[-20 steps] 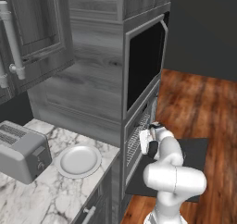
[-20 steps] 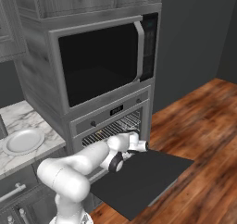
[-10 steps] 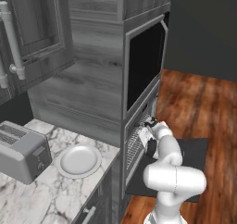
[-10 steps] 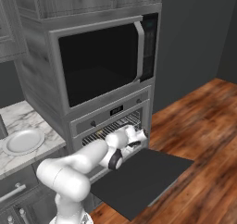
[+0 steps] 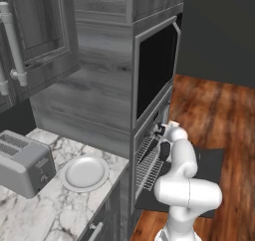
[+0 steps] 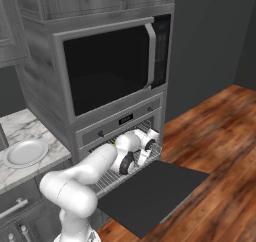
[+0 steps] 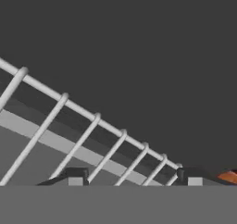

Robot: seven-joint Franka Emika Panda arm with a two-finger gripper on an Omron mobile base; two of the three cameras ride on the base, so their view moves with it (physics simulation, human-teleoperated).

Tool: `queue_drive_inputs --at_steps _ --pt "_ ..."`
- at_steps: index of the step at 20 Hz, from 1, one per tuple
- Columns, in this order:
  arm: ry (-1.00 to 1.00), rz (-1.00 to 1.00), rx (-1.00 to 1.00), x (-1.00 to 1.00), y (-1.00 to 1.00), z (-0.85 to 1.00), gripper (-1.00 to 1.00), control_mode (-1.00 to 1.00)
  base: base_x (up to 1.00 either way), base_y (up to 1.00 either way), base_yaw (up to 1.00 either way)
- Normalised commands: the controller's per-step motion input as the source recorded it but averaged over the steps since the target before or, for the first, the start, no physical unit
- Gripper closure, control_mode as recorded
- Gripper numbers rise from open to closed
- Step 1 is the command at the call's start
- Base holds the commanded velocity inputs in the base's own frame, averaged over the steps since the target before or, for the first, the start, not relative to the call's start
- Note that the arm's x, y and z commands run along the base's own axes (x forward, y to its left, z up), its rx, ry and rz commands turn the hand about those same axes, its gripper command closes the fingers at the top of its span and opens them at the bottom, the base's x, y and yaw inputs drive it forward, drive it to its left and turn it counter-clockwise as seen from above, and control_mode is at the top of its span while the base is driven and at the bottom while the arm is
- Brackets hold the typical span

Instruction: Take the baked cake out of the oven and place it on the plate for cooling. Then close the oven door.

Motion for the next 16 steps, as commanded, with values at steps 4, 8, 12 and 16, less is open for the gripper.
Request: queue_drive_inputs --at_steps 4,8,12,16 --pt "0.32 0.0 -0.32 -1.0 -1.0 -0.66 -1.0 -1.0 0.0 0.0 0.0" --pt "0.28 0.0 -0.28 -1.0 -1.0 -0.6 -1.0 -1.0 0.0 0.0 0.0" --pt "0.13 0.0 -0.2 -1.0 -0.91 -0.33 -1.0 -1.0 0.0 0.0 0.0" --pt "0.01 0.0 -0.04 -1.0 -0.75 0.06 -1.0 -1.0 0.0 0.0 0.0"
